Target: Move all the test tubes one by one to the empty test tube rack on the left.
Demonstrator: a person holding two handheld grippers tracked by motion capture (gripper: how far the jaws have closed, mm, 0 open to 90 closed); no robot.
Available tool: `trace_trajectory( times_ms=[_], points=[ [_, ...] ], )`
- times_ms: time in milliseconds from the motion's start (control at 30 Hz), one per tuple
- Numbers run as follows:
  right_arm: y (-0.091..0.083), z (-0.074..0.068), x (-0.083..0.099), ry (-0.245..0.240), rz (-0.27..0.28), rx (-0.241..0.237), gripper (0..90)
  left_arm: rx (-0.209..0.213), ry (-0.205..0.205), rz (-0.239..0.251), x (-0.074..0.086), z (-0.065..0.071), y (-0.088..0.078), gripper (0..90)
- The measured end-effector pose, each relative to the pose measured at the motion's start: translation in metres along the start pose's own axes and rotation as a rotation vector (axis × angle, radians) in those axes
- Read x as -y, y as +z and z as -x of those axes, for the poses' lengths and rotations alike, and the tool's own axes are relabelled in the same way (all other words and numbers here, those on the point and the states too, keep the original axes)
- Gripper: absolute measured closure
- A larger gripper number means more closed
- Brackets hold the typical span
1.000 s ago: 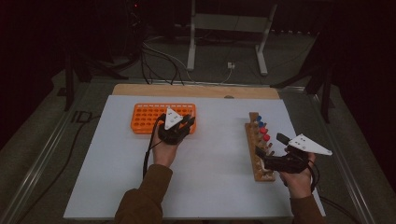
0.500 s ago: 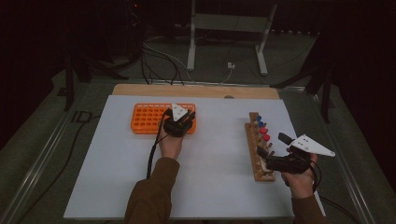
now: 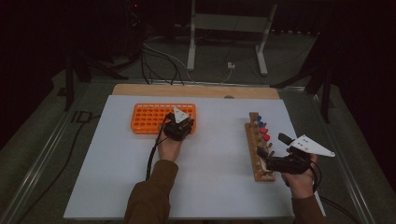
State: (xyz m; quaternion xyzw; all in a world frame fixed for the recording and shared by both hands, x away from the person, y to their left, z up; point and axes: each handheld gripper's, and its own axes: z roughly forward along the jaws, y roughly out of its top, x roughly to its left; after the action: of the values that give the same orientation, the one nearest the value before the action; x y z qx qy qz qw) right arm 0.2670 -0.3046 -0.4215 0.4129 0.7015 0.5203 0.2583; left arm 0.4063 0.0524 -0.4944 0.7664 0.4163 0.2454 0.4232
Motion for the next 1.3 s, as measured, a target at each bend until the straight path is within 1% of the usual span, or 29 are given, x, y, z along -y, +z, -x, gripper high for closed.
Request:
trace_trajectory(
  times_ms=[67, 133, 300, 400, 433, 500, 567, 633, 667, 733, 833, 933, 967, 1000, 1067, 1133, 1200, 1233, 1300],
  points=[
    [0.0, -0.001, 0.0, -0.001, 0.0, -0.001, 0.0, -0.002, 0.006, -0.022, 0.002, 0.001, 0.002, 77.3],
    [0.0, -0.001, 0.0, -0.005, -0.001, 0.0, 0.0, 0.0, -0.006, -0.016, 0.002, 0.0, 0.003, 77.3],
    [0.0, 0.0, 0.0, -0.006, -0.001, 0.005, 0.0, 0.005, -0.008, -0.017, 0.002, -0.001, 0.003, 77.0],
    [0.0, 0.0, 0.0, -0.008, -0.003, 0.006, 0.0, 0.026, -0.032, -0.013, 0.003, -0.002, 0.002, 75.4],
    [0.0, 0.001, 0.0, -0.008, -0.004, 0.006, 0.0, 0.04, -0.051, -0.004, 0.004, -0.003, 0.002, 72.6],
    [0.0, 0.002, 0.0, -0.006, -0.004, 0.01, 0.0, 0.056, -0.064, 0.017, 0.005, -0.003, -0.001, 64.6],
    [-0.001, 0.003, 0.001, -0.001, -0.004, 0.017, 0.0, 0.069, -0.078, 0.032, 0.005, -0.003, -0.004, 58.9],
    [-0.002, 0.007, 0.001, 0.011, -0.012, 0.021, 0.0, 0.089, -0.102, 0.05, 0.004, -0.005, -0.009, 52.1],
    [-0.003, 0.008, 0.001, 0.015, -0.017, 0.016, 0.0, 0.099, -0.118, 0.057, 0.004, -0.006, -0.011, 50.4],
    [-0.004, 0.011, 0.002, 0.024, -0.027, 0.014, 0.0, 0.101, -0.152, 0.076, 0.004, -0.007, -0.017, 42.1],
    [-0.002, 0.015, 0.004, 0.026, -0.054, 0.028, 0.0, 0.105, -0.163, 0.089, 0.004, -0.007, -0.025, 32.3],
    [0.001, 0.017, 0.008, 0.028, -0.081, 0.03, 1.5, 0.108, -0.172, 0.093, 0.004, -0.006, -0.032, 19.8],
    [0.002, 0.017, 0.01, 0.029, -0.093, 0.031, 1.8, 0.11, -0.168, 0.093, 0.005, -0.005, -0.034, 16.4],
    [0.004, 0.017, 0.012, 0.029, -0.103, 0.031, 3.9, 0.115, -0.17, 0.096, 0.005, -0.004, -0.036, 15.5],
    [0.006, 0.017, 0.015, 0.028, -0.12, 0.031, 6.6, 0.125, -0.171, 0.09, 0.005, -0.002, -0.039, 8.2],
    [0.008, 0.017, 0.019, 0.018, -0.138, 0.028, 14.5, 0.133, -0.166, 0.086, 0.006, 0.001, -0.043, 2.4],
    [0.008, 0.017, 0.022, 0.003, -0.148, 0.038, 20.8, 0.144, -0.157, 0.09, 0.006, 0.004, -0.047, 1.3],
    [0.009, 0.017, 0.024, -0.007, -0.154, 0.034, 24.4, 0.147, -0.154, 0.094, 0.006, 0.006, -0.049, 1.2],
    [0.009, 0.017, 0.026, -0.013, -0.168, 0.038, 30.7, 0.162, -0.158, 0.103, 0.006, 0.009, -0.054, 1.0]
  ],
)
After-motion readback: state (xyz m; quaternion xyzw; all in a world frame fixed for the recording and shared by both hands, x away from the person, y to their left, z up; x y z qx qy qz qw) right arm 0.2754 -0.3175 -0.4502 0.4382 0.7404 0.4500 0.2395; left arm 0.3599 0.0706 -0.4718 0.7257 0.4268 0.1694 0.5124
